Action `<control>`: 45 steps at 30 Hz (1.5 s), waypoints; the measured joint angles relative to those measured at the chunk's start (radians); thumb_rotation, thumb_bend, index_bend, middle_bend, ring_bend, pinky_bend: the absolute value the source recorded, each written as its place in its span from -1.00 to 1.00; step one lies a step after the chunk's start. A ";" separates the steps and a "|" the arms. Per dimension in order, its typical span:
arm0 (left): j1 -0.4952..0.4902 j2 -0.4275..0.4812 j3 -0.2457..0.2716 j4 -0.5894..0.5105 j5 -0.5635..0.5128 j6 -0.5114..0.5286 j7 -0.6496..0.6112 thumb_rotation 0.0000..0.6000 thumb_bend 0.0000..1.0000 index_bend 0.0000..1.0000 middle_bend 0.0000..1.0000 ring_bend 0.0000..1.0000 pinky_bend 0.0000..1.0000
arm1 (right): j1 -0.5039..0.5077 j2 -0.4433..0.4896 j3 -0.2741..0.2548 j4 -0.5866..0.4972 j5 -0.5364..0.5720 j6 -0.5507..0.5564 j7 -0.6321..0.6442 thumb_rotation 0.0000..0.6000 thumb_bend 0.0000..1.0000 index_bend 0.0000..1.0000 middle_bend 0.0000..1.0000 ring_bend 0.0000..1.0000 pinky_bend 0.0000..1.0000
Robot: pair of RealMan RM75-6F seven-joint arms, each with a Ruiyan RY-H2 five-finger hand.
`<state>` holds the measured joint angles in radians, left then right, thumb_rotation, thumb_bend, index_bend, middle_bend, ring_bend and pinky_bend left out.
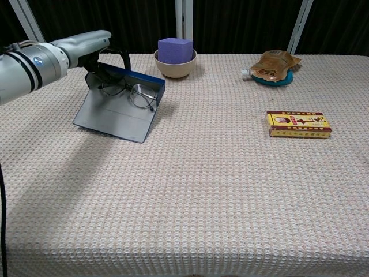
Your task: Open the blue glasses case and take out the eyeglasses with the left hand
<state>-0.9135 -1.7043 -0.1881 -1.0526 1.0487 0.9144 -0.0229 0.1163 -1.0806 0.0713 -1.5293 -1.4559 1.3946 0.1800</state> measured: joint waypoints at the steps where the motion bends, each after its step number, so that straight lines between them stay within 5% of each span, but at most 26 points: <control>1: 0.010 -0.023 -0.002 0.035 0.031 0.027 -0.057 1.00 -0.03 0.21 -0.49 -0.96 -1.00 | 0.000 0.000 0.000 -0.001 0.000 0.001 -0.001 1.00 -0.65 -0.95 -0.87 -1.00 -1.00; 10: 0.059 -0.212 -0.012 0.363 0.211 0.193 -0.395 1.00 -0.04 0.18 -0.48 -0.97 -1.00 | 0.001 0.005 0.002 -0.015 0.002 -0.002 -0.017 1.00 -0.65 -0.95 -0.86 -1.00 -1.00; 14: 0.061 -0.245 -0.010 0.426 0.250 0.178 -0.437 1.00 -0.04 0.17 -0.48 -0.97 -1.00 | 0.002 0.005 0.003 -0.018 0.005 -0.005 -0.020 1.00 -0.65 -0.95 -0.87 -1.00 -1.00; 17: 0.054 -0.234 -0.012 0.415 0.242 0.118 -0.404 1.00 -0.04 -0.05 -0.51 -0.97 -1.00 | 0.002 0.006 0.003 -0.018 0.006 -0.006 -0.019 1.00 -0.65 -0.95 -0.86 -1.00 -1.00; 21: 0.042 -0.193 -0.027 0.343 0.210 0.015 -0.308 1.00 -0.05 -0.50 -0.59 -0.97 -1.00 | 0.004 0.005 0.003 -0.017 0.003 -0.007 -0.018 1.00 -0.65 -0.95 -0.87 -1.00 -1.00; 27: 0.044 -0.109 -0.046 0.181 0.173 -0.027 -0.192 1.00 -0.08 -0.63 -0.62 -0.97 -1.00 | 0.010 0.001 0.004 -0.009 -0.002 -0.013 -0.012 1.00 -0.65 -0.95 -0.86 -1.00 -1.00; 30: 0.059 -0.067 -0.048 0.097 0.166 -0.016 -0.150 1.00 -0.11 -0.61 -0.63 -0.97 -1.00 | 0.015 -0.001 0.005 -0.004 -0.007 -0.017 -0.008 1.00 -0.65 -0.95 -0.87 -1.00 -1.00; 36: 0.103 0.024 -0.026 -0.106 0.149 0.007 -0.021 1.00 -0.11 -0.19 -0.63 -0.97 -1.00 | 0.021 -0.004 0.004 0.007 -0.013 -0.022 0.003 1.00 -0.65 -0.95 -0.86 -1.00 -1.00; 45: 0.150 0.100 0.036 -0.317 0.017 -0.001 0.265 1.00 -0.15 -0.09 -0.63 -0.97 -1.00 | 0.017 -0.007 0.001 0.021 -0.017 -0.015 0.020 1.00 -0.65 -0.95 -0.86 -1.00 -1.00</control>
<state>-0.7638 -1.6043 -0.1518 -1.3700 1.0655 0.9134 0.2422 0.1338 -1.0878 0.0726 -1.5079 -1.4733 1.3800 0.1997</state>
